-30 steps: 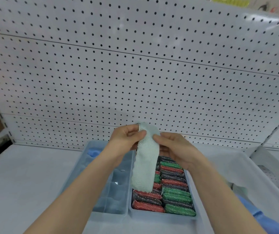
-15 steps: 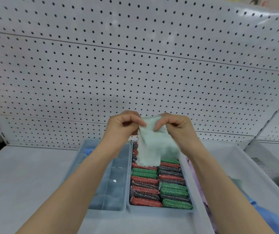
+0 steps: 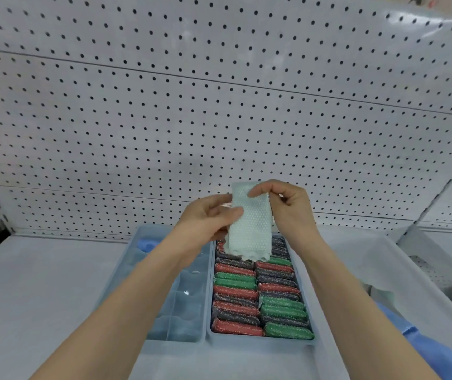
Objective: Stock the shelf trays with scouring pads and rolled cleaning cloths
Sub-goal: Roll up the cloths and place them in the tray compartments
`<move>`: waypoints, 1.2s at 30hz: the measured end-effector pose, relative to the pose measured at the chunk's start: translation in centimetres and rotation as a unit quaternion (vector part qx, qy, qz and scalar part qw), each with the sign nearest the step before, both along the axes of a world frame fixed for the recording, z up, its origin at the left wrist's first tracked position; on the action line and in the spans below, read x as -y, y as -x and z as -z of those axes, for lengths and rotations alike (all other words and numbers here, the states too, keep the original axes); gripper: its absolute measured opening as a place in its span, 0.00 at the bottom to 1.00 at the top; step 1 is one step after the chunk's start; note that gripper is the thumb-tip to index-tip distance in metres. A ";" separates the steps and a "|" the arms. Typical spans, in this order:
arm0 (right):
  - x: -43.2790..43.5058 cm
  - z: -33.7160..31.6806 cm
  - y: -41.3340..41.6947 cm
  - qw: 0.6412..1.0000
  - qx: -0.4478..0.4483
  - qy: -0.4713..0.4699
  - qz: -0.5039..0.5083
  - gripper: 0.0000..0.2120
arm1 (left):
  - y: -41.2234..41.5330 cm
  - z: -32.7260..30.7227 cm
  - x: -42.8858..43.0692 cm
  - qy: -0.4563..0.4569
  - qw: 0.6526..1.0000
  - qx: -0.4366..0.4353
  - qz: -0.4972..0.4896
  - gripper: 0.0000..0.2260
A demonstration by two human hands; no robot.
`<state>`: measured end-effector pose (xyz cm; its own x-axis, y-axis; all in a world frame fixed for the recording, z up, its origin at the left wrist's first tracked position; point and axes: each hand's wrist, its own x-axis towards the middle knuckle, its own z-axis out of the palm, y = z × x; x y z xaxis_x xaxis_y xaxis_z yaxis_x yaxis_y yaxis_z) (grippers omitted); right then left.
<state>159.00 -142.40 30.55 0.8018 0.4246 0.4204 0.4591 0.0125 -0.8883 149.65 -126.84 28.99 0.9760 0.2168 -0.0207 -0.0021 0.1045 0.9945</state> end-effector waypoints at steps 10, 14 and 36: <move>0.7 2.5 0.7 0.961 0.222 0.159 -0.049 0.26 | -0.8 0.0 -1.2 0.239 0.968 -0.042 -0.067 0.06; 0.3 2.1 1.2 0.982 0.164 0.087 -0.046 0.12 | -0.8 0.0 -1.1 0.258 0.963 -0.048 -0.059 0.08; -0.5 2.2 1.8 0.996 -0.073 -0.039 -0.044 0.09 | 1.8 0.9 0.5 0.157 0.987 0.027 0.009 0.20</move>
